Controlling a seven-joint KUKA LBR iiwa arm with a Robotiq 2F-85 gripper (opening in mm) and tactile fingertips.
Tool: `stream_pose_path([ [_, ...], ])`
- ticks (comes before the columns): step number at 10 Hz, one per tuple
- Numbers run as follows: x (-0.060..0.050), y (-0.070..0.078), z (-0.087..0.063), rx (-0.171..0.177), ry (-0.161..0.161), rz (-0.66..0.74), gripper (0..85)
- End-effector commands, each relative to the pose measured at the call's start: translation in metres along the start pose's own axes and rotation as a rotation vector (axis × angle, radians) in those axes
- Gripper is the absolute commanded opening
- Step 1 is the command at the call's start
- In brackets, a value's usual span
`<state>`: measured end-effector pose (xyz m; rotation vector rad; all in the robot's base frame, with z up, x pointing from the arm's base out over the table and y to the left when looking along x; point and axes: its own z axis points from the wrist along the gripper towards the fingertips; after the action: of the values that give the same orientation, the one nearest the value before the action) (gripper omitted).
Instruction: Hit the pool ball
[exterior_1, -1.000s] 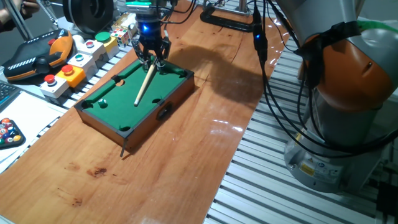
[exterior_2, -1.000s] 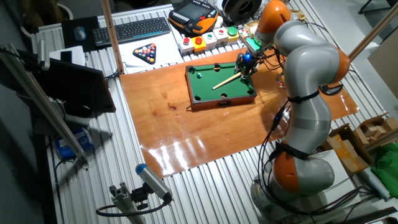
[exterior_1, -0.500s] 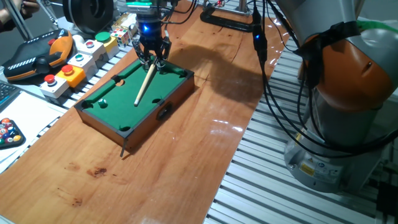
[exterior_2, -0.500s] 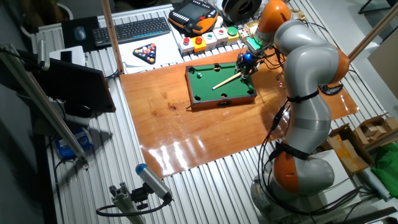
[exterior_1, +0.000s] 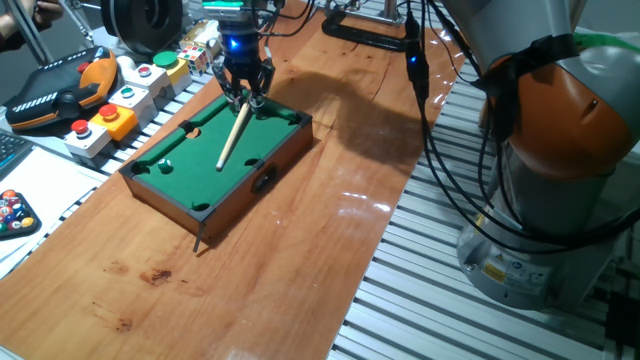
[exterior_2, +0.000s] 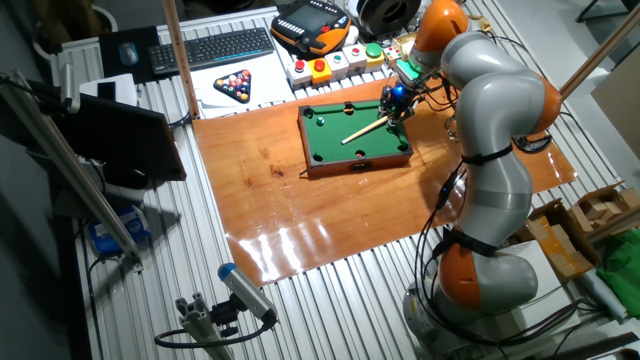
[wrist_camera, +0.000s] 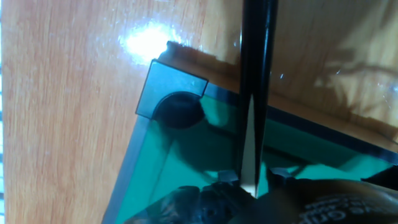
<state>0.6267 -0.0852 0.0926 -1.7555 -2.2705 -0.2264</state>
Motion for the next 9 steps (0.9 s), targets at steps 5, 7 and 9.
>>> stream_pose_path([
  [5,0.008,-0.002,-0.01,-0.017,-0.034,0.043,1.0],
  [7,0.015,-0.008,-0.025,-0.032,-0.101,0.129,1.0],
  [9,0.021,-0.015,-0.039,-0.04,-0.144,0.204,1.0],
])
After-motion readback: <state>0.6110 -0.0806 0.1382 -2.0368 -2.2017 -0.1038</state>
